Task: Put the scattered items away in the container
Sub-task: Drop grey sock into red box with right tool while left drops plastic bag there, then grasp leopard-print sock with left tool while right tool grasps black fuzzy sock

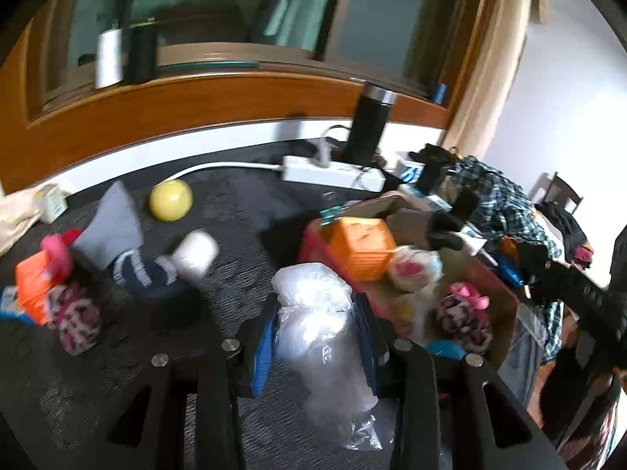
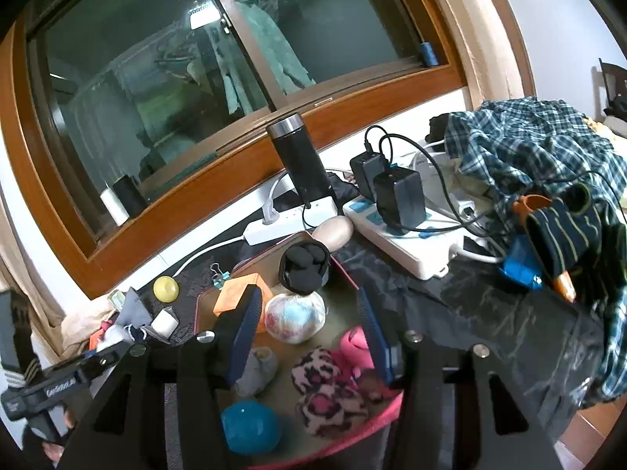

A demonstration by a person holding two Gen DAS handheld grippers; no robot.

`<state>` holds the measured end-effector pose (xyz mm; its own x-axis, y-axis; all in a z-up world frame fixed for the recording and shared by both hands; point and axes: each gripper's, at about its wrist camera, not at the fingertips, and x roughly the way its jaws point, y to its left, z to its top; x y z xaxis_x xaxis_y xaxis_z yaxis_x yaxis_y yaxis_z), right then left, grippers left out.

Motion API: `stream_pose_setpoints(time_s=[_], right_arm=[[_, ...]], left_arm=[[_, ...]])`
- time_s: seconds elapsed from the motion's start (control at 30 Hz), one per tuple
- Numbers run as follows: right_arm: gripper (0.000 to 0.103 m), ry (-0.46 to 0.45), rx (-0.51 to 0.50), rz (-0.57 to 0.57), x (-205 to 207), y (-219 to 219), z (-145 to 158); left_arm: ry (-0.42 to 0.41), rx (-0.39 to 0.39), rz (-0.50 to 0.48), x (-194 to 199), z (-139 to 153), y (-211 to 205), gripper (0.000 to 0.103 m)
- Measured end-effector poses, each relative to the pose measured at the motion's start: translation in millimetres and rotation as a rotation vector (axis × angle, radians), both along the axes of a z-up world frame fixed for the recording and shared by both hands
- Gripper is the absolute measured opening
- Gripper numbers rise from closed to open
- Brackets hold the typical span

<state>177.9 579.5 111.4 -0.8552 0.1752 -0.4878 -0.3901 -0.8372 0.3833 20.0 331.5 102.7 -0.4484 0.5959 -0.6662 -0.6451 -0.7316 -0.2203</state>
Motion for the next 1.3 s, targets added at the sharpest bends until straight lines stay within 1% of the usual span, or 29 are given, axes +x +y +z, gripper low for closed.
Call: stream_pose_setpoints(time_s=[0.17, 0.3, 0.4, 0.47, 0.5, 0.67, 0.83, 0.93, 1.17, 1.3], right_arm=[[0.055, 0.011, 0.016, -0.015, 10, -4, -1], [0.055, 0.012, -0.003, -0.016, 12, -2, -5], [0.055, 0.007, -0.017, -0.018, 14, -1, -9], [0.055, 0.005, -0.023, -0.018, 16, 0, -11], [0.055, 0.006, -0.022, -0.019, 17, -1, -11], [0.055, 0.015, -0.035, -0.022, 19, -3, -12], [0.055, 0.016, -0.046, -0.005, 16, -12, -13], [0.055, 0.02, -0.038, 0.014, 14, -23, -9], [0.055, 0.024, -0.001, 0.096, -1, -61, 1], [0.055, 0.009, 0.013, 0.15, -13, -83, 1]], left_arm=[[0.011, 0.019, -0.05, 0, 5, 35, 0.039], [0.007, 0.039, -0.074, -4, 1, 60, 0.039], [0.002, 0.052, -0.09, -8, -3, 77, 0.046], [-0.02, 0.064, -0.079, -14, -8, 80, 0.07], [-0.035, 0.07, -0.068, -17, -10, 79, 0.071], [-0.053, 0.08, -0.003, -29, -10, 62, 0.071], [-0.037, 0.087, 0.038, -31, -3, 41, 0.071], [-0.036, 0.085, 0.064, -33, -4, 25, 0.071], [-0.042, 0.083, 0.128, -39, -5, -15, 0.071], [-0.037, 0.076, 0.192, -49, -4, -50, 0.071]])
